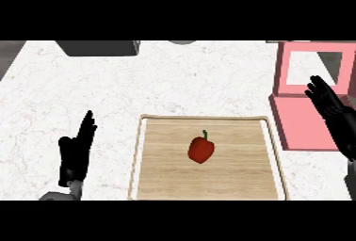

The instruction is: Pick the bell pepper from the tray and place it in the cardboard box

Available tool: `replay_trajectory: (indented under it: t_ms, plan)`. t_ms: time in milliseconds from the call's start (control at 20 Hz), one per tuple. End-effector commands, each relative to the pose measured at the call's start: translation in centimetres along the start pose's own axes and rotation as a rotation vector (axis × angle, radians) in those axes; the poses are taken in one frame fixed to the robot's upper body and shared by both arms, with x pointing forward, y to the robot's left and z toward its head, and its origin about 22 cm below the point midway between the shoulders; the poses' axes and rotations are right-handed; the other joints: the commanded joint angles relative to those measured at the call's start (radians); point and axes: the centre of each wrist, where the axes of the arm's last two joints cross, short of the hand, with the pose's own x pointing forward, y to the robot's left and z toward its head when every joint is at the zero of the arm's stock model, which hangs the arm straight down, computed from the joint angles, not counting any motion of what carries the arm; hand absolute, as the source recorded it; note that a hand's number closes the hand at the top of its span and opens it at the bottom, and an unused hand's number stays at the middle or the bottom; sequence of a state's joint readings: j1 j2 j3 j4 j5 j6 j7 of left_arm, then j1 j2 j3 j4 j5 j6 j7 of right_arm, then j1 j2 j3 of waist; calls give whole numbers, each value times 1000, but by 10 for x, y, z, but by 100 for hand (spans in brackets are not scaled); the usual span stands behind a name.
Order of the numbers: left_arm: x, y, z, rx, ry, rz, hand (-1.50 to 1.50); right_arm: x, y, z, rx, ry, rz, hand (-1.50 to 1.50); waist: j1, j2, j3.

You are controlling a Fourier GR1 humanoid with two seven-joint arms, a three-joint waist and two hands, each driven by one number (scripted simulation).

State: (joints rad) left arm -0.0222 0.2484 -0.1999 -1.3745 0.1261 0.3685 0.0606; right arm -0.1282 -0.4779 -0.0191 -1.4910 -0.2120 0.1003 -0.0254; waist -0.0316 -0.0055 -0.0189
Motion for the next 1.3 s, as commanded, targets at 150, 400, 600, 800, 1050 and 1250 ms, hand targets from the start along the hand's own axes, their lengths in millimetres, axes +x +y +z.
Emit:
replay_trajectory:
  t_ms: [150, 400, 600, 800, 1050, 1250]
  plan:
    - [52, 15, -16, -139, -295, -172, 0, 74, 1, 1, -351, -187, 123, -150, -42, -29, 9]
    - [85, 27, -19, -261, -426, -238, 0, 76, -8, 27, -516, -30, 421, -150, -71, -28, 5]
    - [100, 40, -21, -304, -473, -239, 0, 95, 33, 58, -503, -74, 543, -150, -32, -17, 11]
    - [93, 35, -28, -346, -474, -245, 0, 108, 68, 82, -382, -70, 721, -150, -22, -4, 10]
    - [115, 27, -27, -375, -519, -232, 0, 123, 95, 91, -284, 135, 903, -150, 25, 4, 10]
    - [109, 18, -27, -412, -524, -231, 0, 127, 120, 88, -144, 296, 1020, -150, 60, 12, 9]
